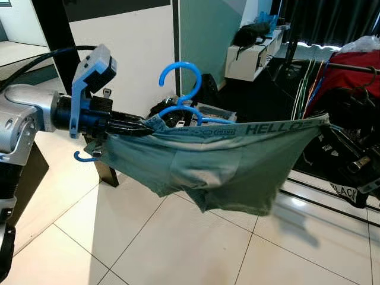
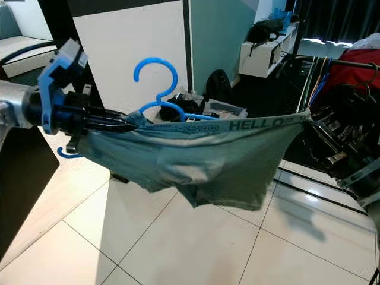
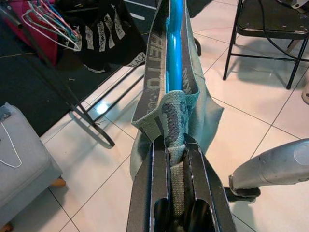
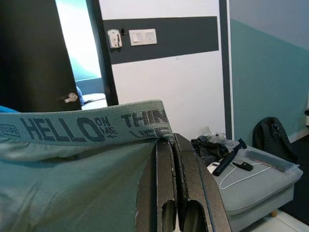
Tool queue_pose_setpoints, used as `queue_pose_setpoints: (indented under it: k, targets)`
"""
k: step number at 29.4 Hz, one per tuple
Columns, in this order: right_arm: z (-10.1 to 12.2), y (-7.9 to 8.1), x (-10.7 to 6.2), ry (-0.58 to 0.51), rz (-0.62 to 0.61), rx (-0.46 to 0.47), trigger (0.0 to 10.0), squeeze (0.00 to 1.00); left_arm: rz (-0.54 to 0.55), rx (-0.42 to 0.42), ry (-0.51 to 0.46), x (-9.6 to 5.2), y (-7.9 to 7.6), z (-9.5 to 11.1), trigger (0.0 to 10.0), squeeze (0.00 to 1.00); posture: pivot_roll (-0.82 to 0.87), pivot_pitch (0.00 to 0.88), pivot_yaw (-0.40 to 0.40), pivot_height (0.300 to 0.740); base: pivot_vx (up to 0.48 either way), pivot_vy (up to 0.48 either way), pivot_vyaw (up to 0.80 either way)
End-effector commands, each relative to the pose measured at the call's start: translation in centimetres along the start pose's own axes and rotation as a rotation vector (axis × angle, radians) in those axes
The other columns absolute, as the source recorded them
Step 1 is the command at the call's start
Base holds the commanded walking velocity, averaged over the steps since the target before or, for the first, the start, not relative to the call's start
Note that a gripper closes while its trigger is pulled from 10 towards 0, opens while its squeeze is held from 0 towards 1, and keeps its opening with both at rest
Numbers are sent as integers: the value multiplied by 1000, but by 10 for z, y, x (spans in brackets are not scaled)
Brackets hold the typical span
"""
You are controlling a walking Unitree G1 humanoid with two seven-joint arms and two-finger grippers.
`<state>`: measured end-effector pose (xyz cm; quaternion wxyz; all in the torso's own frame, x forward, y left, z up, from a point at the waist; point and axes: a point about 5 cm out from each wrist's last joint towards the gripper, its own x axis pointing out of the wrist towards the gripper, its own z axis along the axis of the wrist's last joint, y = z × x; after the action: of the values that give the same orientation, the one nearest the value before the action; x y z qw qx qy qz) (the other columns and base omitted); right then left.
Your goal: Hang hanger
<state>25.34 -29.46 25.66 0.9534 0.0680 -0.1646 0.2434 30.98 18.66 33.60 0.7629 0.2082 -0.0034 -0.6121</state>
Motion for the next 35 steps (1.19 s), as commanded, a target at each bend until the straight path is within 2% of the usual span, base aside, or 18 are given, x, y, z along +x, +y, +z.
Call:
queue_pose_setpoints:
  k: [1,5,9,11,13,17,19,21,22,24,26,27,28,30,32,34,35]
  targets:
    - [6,3,4,-19,26,-23,0,0,-10,-15,34,-2,-3,-4,8353,0,-27,0,17,740,0,0,0]
    - [4,13,15,-24,78,-11,0,0,-38,-25,22,10,-8,-7,8431,0,-32,0,19,740,0,0,0]
    - [3,50,44,-58,244,18,0,0,-26,-18,22,39,-13,-21,8706,0,-35,0,19,740,0,0,0]
    - [3,50,44,-58,244,18,0,0,-26,-18,22,39,-13,-21,8706,0,-35,0,19,740,0,0,0]
    - [4,68,58,-82,322,33,0,0,44,-25,35,51,-9,-31,8784,0,-39,0,17,740,0,0,0]
    - [4,77,63,-87,366,48,0,0,111,-34,32,56,-4,-35,8745,0,-40,0,14,740,0,0,0]
    - [4,77,63,-87,366,48,0,0,111,-34,32,56,-4,-35,8745,0,-40,0,14,740,0,0,0]
    - [2,80,64,-79,381,53,0,0,152,-42,25,55,-1,-35,8588,0,-40,0,12,740,0,0,0]
    - [-1,83,63,-69,394,69,0,0,212,-48,15,52,5,-35,8235,0,-40,0,10,740,0,0,0]
    - [-1,83,63,-69,394,69,0,0,212,-48,15,52,5,-35,8235,0,-40,0,10,740,0,0,0]
    - [-13,97,55,-10,456,103,0,0,388,-54,-5,38,23,-33,8000,0,-40,0,9,740,0,0,0]
    - [-13,97,55,-10,456,103,0,0,388,-54,-5,38,23,-33,8000,0,-40,0,9,740,0,0,0]
    - [-23,103,49,49,482,105,0,0,487,-51,-16,26,34,-30,8078,0,-41,0,10,740,0,0,0]
    - [-23,103,49,49,482,105,0,0,487,-51,-16,26,34,-30,8078,0,-41,0,10,740,0,0,0]
    - [-45,111,35,214,532,53,0,0,608,-39,-44,8,44,-24,8118,0,-41,0,10,740,0,0,0]
    - [-45,111,35,214,532,53,0,0,608,-39,-44,8,44,-24,8118,0,-41,0,10,740,0,0,0]
    - [-58,111,29,299,529,22,0,0,630,-34,-64,2,46,-20,7922,0,-43,0,10,740,0,0,0]
